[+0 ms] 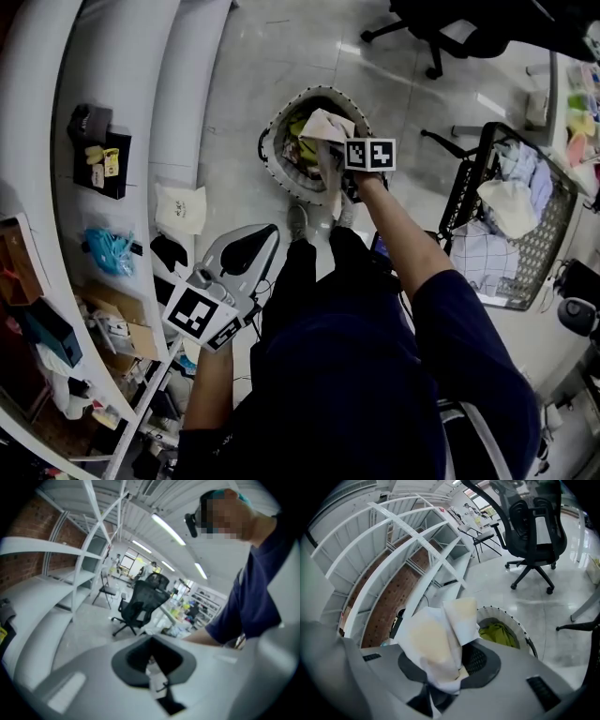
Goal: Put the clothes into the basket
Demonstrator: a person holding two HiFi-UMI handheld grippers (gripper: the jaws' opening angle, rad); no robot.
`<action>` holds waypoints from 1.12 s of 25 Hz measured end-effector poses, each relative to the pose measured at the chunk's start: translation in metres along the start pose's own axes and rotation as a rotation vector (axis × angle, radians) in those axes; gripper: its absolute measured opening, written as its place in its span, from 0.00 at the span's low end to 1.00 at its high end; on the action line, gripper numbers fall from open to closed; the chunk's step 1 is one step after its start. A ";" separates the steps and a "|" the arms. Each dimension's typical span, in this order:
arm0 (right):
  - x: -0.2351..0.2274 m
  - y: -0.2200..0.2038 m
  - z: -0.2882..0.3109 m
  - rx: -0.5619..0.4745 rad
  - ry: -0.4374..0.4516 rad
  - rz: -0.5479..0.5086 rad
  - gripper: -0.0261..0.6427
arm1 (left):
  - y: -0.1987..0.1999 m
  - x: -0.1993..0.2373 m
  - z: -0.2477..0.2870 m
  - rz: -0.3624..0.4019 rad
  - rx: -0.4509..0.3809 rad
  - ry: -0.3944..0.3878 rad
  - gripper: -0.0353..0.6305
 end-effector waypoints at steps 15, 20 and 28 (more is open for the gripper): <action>-0.023 -0.016 0.034 0.053 -0.071 0.024 0.23 | -0.019 0.011 -0.004 -0.055 0.028 0.030 0.06; -0.030 -0.027 0.047 0.154 -0.103 -0.022 0.41 | -0.022 0.014 -0.007 -0.063 0.038 0.040 0.06; -0.019 -0.017 0.030 0.109 -0.062 -0.047 0.41 | -0.020 0.017 -0.001 -0.062 0.026 0.008 0.06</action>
Point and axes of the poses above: the fingertips, and each gripper's own axes: z forward along the fingers, x to its left, y out of its top, the point moved 8 cm from there along -z, backward along the fingers, and after that the axes turned 13 degrees about -x, right-handed, at the moved point
